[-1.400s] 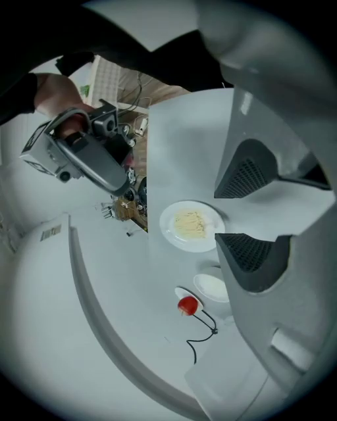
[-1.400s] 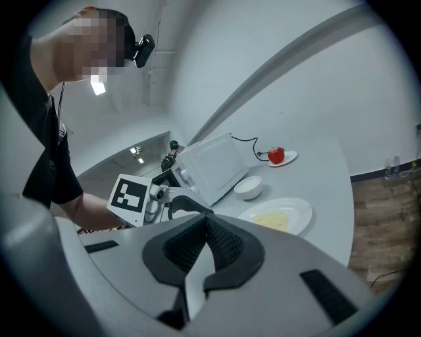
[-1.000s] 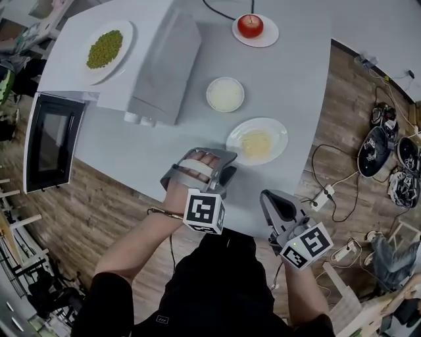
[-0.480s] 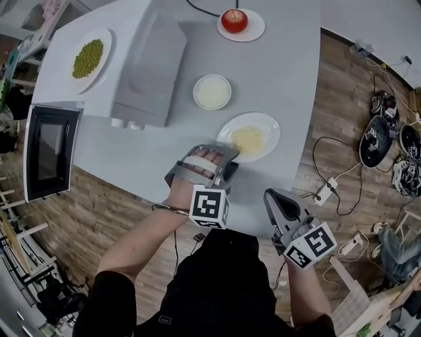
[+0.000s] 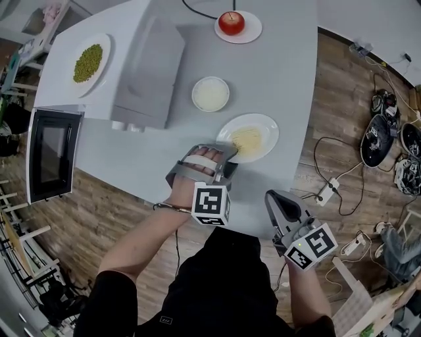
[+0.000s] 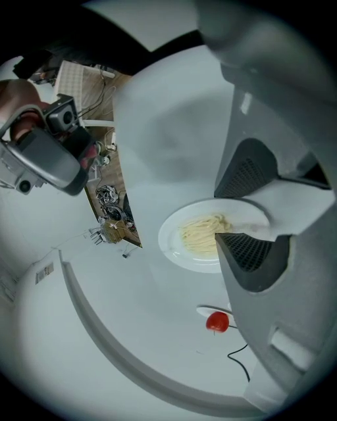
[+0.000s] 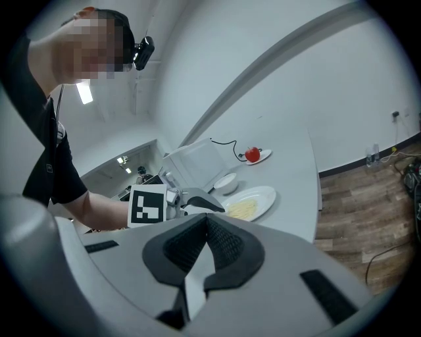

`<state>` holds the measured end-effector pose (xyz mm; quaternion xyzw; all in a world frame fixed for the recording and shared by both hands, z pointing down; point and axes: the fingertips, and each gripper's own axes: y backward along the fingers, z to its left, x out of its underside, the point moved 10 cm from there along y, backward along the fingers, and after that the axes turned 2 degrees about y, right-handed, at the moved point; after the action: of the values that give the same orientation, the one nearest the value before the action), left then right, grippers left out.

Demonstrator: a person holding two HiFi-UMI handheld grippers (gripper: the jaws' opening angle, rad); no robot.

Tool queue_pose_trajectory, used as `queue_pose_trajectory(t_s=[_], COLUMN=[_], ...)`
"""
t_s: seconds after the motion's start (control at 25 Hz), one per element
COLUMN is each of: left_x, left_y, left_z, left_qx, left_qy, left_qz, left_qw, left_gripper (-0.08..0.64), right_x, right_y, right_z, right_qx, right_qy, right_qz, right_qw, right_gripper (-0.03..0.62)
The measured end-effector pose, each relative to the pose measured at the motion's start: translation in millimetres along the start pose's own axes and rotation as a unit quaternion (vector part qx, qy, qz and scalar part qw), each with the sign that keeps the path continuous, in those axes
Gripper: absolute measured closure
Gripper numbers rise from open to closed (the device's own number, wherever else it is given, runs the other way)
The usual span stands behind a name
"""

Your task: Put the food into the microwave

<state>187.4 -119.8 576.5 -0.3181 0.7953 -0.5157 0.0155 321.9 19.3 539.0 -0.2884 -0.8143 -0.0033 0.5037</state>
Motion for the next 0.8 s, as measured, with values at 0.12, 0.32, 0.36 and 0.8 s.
queue_pose_trajectory(t_s=[0.12, 0.32, 0.36, 0.8], left_x=[1, -1, -2, -3], left_y=[-1, -5, -6, 1], left_z=[0, -8, -10, -31], left_qx=[-0.016, -0.031, -0.040, -0.066], left_qy=[-0.008, -0.034, -0.046, -0.041], left_qz=[0.003, 0.005, 0.007, 0.008], left_qw=[0.9998, 0.9989, 0.9981, 0.9969], left_gripper=[0.400, 0.505, 0.505, 0.512], right_x=[-1, 2, 3, 2], right_y=[1, 4, 5, 7], right_z=[1, -1, -1, 6], right_qx=[0.000, 0.002, 0.002, -0.010], right_qy=[0.000, -0.004, -0.005, -0.001], right_qz=[0.000, 0.002, 0.002, 0.007], right_qw=[1.000, 1.000, 1.000, 1.000], right_gripper=[0.578, 0.578, 0.578, 0.578])
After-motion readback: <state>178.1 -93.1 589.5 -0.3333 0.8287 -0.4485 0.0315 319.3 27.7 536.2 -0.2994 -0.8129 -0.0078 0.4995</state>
